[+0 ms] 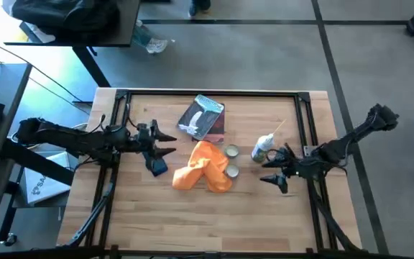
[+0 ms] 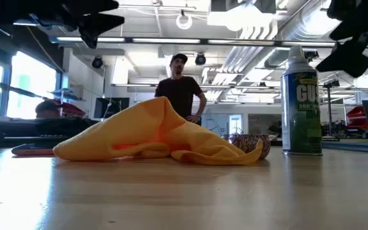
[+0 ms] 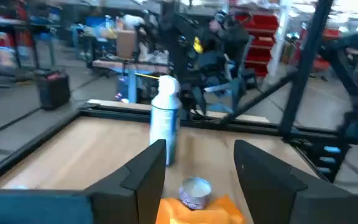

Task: Apply microfiber cloth
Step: Return to Home Position

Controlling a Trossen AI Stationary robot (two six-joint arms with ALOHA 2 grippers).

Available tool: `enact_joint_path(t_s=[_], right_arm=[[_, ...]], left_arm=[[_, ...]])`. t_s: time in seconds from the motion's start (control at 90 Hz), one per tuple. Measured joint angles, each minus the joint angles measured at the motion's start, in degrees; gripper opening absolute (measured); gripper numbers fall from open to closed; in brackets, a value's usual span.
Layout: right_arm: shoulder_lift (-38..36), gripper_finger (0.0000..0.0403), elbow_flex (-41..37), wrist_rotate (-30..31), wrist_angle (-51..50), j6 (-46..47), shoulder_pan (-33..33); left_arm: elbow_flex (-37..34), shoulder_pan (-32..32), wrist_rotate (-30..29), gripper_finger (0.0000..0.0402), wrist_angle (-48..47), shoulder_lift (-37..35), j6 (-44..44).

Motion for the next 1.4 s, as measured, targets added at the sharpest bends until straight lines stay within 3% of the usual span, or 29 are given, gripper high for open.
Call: enact_joint_path(t_s=[0.089, 0.311, 0.733, 0.889, 1.167, 1.4], right_arm=[[-0.51, 0.0275, -3.04, -0.54, 4.75, -3.07, -3.60], [-0.95, 0.0275, -5.76, -1.83, 5.32, -8.91, -12.37], [-0.93, 0.0275, -5.79, -2.47, 9.52, -18.66, -22.14], [-0.91, 0.0275, -5.79, -2.54, 9.54, -14.79, -21.91], [-0.91, 0.0275, -5.79, -4.32, 5.24, -6.02, -15.94], [-0.81, 0.0275, -5.79, 1.63, -3.86, 0.80, -13.15]], left_arm=[[-1.99, 0.01, -1.14, 0.0168, 1.73, -2.41, 0.00], [-4.76, 0.02, -1.34, 0.0168, 2.58, -7.32, -1.36], [-10.22, 0.02, -2.02, 0.0168, 4.64, -7.73, -4.11], [-12.06, 0.03, -3.04, 0.0168, 5.41, -7.76, -5.85], [-12.41, 0.02, -3.51, 0.0168, 5.37, -7.76, -6.49], [-12.41, 0.03, -4.01, 0.0168, 5.36, -7.73, -5.44]])
